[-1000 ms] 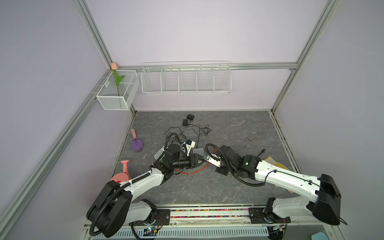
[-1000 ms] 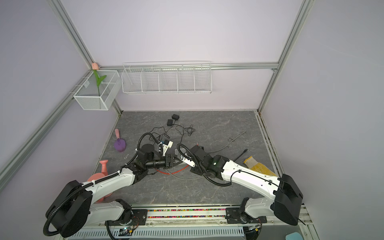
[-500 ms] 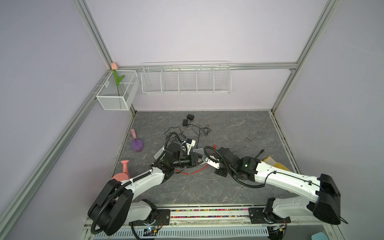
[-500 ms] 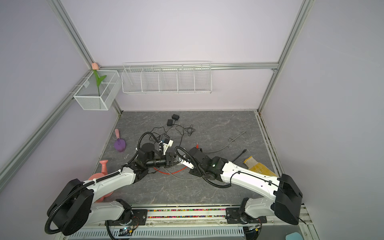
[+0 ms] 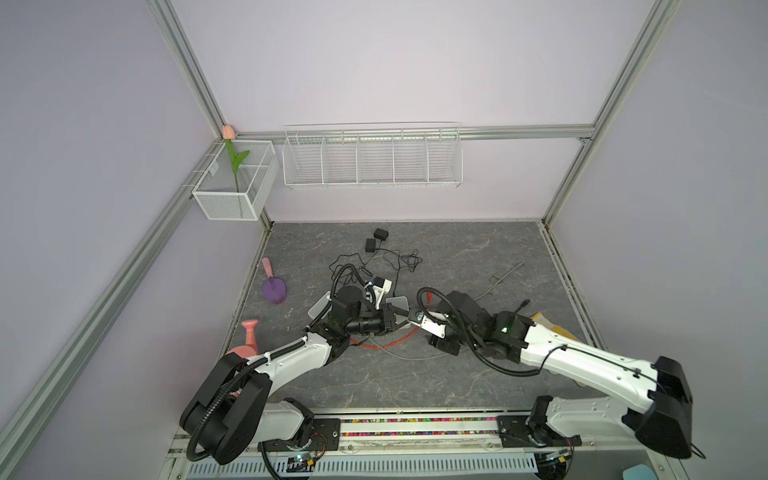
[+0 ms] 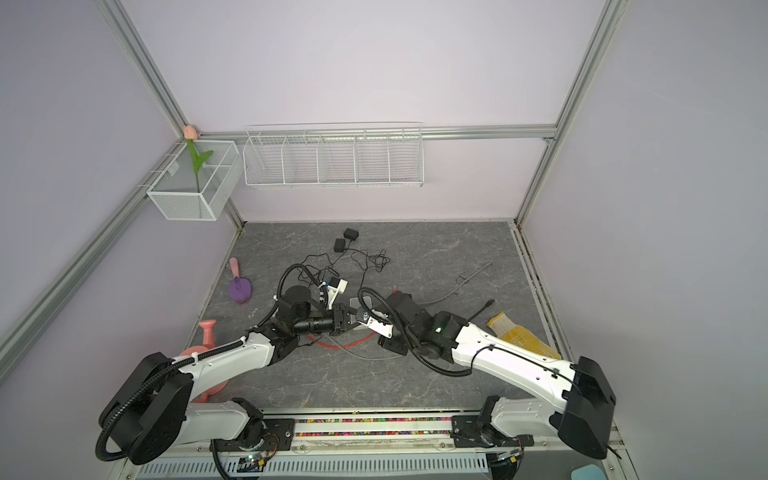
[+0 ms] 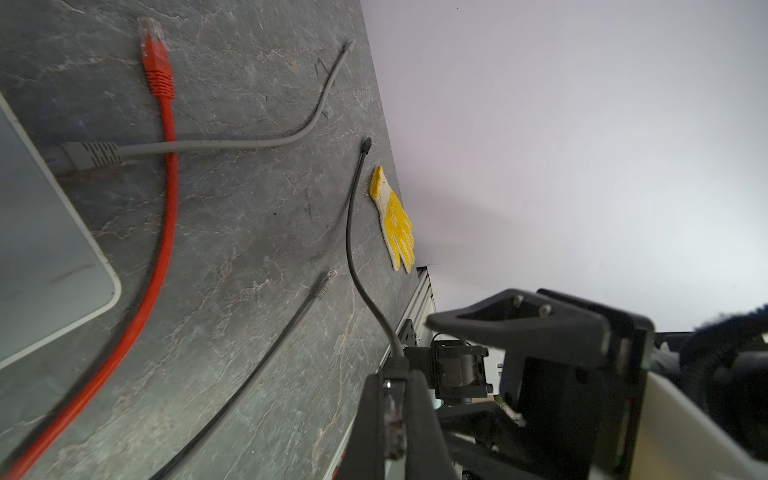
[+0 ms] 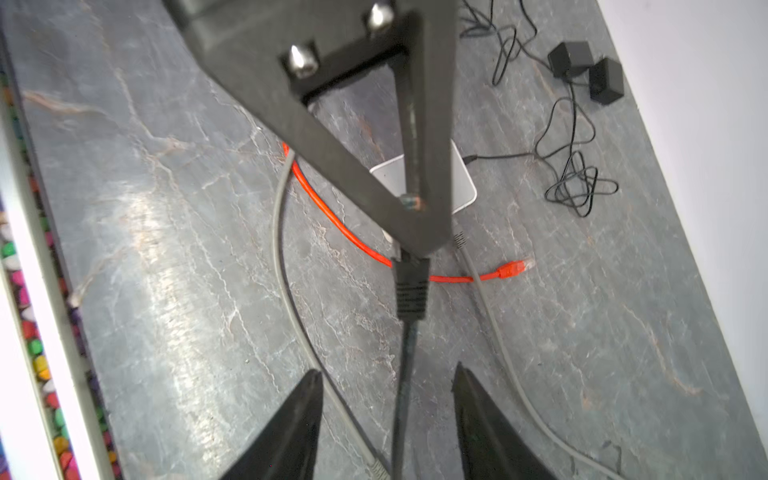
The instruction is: Insert the plug into the switch port
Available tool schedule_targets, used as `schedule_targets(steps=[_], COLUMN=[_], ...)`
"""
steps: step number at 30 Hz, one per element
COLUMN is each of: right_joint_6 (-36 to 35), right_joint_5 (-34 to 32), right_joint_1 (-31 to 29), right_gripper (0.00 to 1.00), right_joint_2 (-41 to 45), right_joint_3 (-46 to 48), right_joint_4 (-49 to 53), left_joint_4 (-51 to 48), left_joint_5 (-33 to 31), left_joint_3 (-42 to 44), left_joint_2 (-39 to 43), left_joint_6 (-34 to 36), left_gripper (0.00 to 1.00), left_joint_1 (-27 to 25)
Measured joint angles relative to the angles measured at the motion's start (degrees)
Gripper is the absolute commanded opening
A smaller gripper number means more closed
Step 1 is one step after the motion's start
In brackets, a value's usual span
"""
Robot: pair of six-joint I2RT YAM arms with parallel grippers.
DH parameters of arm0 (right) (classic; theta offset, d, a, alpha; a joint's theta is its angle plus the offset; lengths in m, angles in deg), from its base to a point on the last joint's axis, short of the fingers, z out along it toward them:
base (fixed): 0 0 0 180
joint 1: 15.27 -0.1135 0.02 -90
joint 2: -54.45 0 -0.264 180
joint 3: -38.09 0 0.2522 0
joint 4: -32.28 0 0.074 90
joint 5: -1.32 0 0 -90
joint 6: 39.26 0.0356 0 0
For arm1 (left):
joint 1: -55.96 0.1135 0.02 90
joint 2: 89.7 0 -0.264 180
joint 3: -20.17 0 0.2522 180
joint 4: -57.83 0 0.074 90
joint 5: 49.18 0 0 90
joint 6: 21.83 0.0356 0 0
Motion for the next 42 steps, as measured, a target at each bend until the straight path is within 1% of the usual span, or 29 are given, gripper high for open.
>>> schedule_targets(steps=[2,5,8,12,17,24,29,31,37,42], right_joint_6=[-0.2,-0.6,-1.4,-2.3,-3.1,-3.9,-4.3,-4.4,-5.0,-4.6], right_joint_5=[2.6,5.7,8.5,10.9,12.1,12.3,12.3,12.2,11.3,10.6], right_joint_1=[2.8,3.4,3.5,3.9,4.5,4.6,4.6,4.6,4.6,4.7], right_gripper=[0.59,0.59,0.58,0.55,0.5,0.43,0.41,0.38,0.16,0.08], right_joint_2=[3.1,4.6,2.6,-2.3,-7.8,-9.6,-11.1,-11.6,-11.8,-11.8], right_joint_3=[-0.2,-1.6,-3.0,-4.1,-6.2,-8.2,-8.5,-8.5,-8.5,-8.4], right_joint_4=[0.2,0.9,1.8,2.7,3.9,4.4,4.5,4.6,4.8,4.7], left_joint_4=[0.0,0.0,0.0,-0.1,-0.1,-0.1,-0.1,-0.1,-0.1,-0.1], left_joint_5=[0.0,0.0,0.0,0.0,0.0,0.1,0.1,0.3,0.3,0.2], left_joint_3=[0.0,0.0,0.0,0.0,0.0,0.0,0.0,0.0,0.0,0.0], left_joint_2=[0.0,0.0,0.0,0.4,1.0,1.3,1.3,1.3,1.3,1.3], left_joint_6=[0.0,0.0,0.0,0.0,0.0,0.0,0.0,0.0,0.0,-0.1], left_gripper=[0.0,0.0,0.0,0.0,0.0,0.0,0.0,0.0,0.0,0.0], left_joint_1=[0.0,0.0,0.0,0.0,0.0,0.0,0.0,0.0,0.0,0.0])
